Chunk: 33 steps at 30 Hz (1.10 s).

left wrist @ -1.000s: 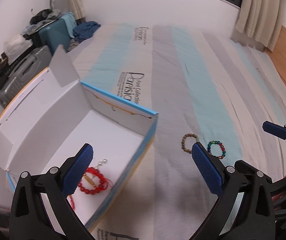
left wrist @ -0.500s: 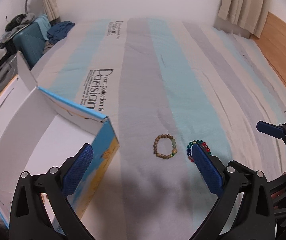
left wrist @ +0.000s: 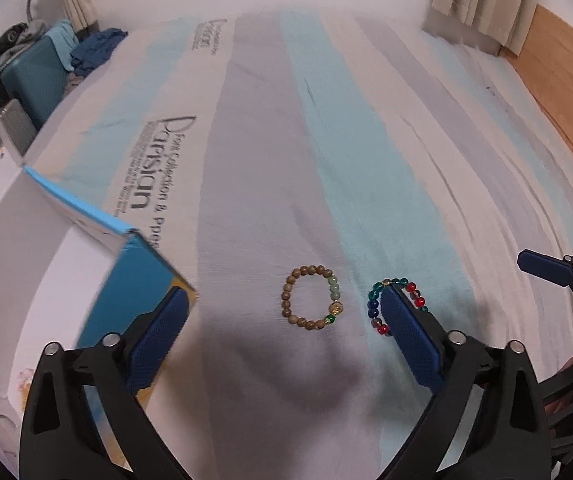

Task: Organize jewelry
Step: 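Grasp the multicolour glass bead bracelet with the right tool while the left tool grasps the wooden bead bracelet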

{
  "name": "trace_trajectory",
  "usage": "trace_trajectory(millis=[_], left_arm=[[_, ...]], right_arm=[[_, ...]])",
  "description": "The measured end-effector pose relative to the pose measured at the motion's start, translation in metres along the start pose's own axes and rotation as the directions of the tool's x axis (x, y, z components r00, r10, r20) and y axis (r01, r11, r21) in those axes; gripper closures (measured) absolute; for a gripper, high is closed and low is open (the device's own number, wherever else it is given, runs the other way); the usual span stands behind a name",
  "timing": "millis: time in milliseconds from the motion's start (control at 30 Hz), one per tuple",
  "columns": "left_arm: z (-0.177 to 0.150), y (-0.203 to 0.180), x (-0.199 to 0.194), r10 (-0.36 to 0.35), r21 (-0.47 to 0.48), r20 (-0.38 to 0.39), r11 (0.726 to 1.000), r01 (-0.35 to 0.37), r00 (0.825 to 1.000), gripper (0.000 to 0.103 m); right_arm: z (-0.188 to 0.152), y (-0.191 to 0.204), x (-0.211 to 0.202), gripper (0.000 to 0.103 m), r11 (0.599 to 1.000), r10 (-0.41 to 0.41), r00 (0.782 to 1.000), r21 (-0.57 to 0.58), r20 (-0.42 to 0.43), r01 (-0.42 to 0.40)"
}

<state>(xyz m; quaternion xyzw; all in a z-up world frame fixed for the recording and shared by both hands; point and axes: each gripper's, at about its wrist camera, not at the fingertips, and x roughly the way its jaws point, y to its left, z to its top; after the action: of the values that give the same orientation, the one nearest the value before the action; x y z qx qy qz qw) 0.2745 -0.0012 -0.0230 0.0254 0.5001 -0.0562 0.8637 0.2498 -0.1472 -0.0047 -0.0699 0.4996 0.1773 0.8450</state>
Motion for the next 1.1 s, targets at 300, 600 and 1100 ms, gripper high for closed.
trace_trajectory(millis=[300,600,1100], left_arm=[[0.001,-0.005,0.051,0.005,0.012,-0.054,1.0,-0.005,0.999,0.017],[-0.005,-0.002,0.087,-0.003,0.017,-0.103,1.0,0.005,0.995,0.031],[-0.013,-0.006,0.101,-0.014,0.049,-0.115,0.999,0.02,0.993,0.069]], right_arm=[[-0.006,-0.014,0.041,0.015,1.0,0.02,0.998,0.014,-0.063,-0.019],[-0.015,-0.016,0.076,0.031,0.998,0.064,0.991,0.022,-0.114,-0.061],[-0.013,-0.007,0.102,0.079,0.997,0.079,0.985,0.031,-0.152,-0.076]])
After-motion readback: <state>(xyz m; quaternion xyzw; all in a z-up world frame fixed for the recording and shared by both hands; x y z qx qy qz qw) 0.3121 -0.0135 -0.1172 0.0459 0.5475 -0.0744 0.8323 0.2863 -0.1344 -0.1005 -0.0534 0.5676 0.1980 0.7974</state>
